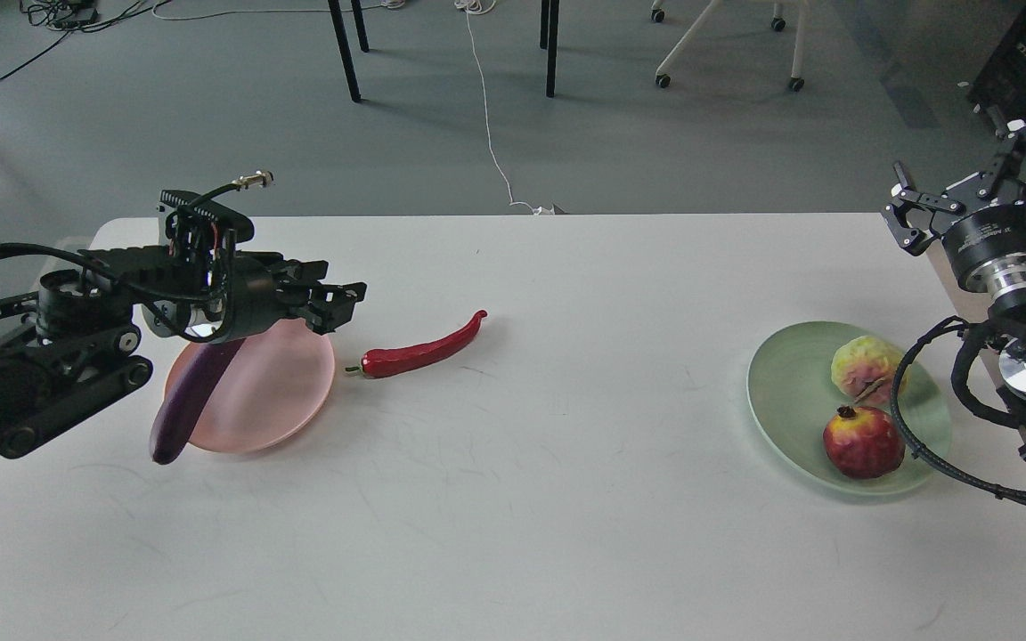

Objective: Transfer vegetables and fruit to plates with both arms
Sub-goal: 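Reach the left gripper to the red chili pepper and grasp it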

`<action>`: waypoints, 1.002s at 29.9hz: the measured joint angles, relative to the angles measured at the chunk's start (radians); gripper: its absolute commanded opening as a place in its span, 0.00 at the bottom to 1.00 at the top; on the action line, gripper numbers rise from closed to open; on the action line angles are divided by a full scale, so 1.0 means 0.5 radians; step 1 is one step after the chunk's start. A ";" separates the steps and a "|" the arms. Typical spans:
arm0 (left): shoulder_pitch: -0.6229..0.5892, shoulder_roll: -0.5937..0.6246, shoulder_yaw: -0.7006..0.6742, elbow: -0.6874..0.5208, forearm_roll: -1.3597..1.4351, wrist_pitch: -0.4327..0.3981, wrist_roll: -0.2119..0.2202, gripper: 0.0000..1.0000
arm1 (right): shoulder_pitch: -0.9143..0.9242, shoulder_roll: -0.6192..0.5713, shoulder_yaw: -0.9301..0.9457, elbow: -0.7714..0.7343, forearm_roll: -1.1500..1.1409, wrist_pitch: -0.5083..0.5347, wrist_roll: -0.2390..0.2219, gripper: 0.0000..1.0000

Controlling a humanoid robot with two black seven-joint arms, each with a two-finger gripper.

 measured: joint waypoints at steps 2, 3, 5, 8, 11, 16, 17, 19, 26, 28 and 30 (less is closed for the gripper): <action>-0.009 -0.115 0.036 0.001 0.101 -0.003 0.005 0.56 | 0.001 -0.007 0.004 0.000 0.000 0.000 0.000 0.99; -0.009 -0.157 0.050 0.002 0.155 -0.003 0.005 0.56 | 0.002 -0.009 0.006 0.000 0.000 0.000 0.001 0.99; -0.009 -0.233 0.087 0.021 0.277 -0.003 0.006 0.55 | 0.002 -0.010 0.012 0.000 0.000 0.000 0.003 0.99; -0.006 -0.332 0.152 0.128 0.395 -0.002 0.006 0.54 | 0.002 -0.004 0.016 0.004 0.001 0.000 0.006 0.99; -0.005 -0.409 0.184 0.242 0.424 0.006 0.001 0.52 | 0.003 0.002 0.018 0.012 0.001 0.000 0.006 0.99; 0.006 -0.468 0.196 0.305 0.439 0.009 -0.001 0.48 | 0.001 0.003 0.018 0.009 0.002 0.000 0.007 0.99; 0.012 -0.481 0.196 0.319 0.440 0.010 0.001 0.45 | 0.000 0.003 0.018 0.008 0.002 0.000 0.007 0.99; 0.026 -0.497 0.197 0.348 0.442 0.010 0.005 0.33 | -0.002 0.003 0.017 0.008 0.002 0.000 0.007 0.99; 0.062 -0.514 0.197 0.409 0.442 0.007 0.006 0.27 | -0.002 0.003 0.017 0.007 0.002 0.000 0.007 0.99; 0.078 -0.515 0.197 0.414 0.441 0.007 0.006 0.27 | -0.005 0.003 0.017 0.006 0.002 0.000 0.007 0.99; 0.096 -0.515 0.196 0.415 0.441 0.007 0.009 0.23 | -0.006 0.003 0.016 0.006 0.001 0.000 0.007 0.99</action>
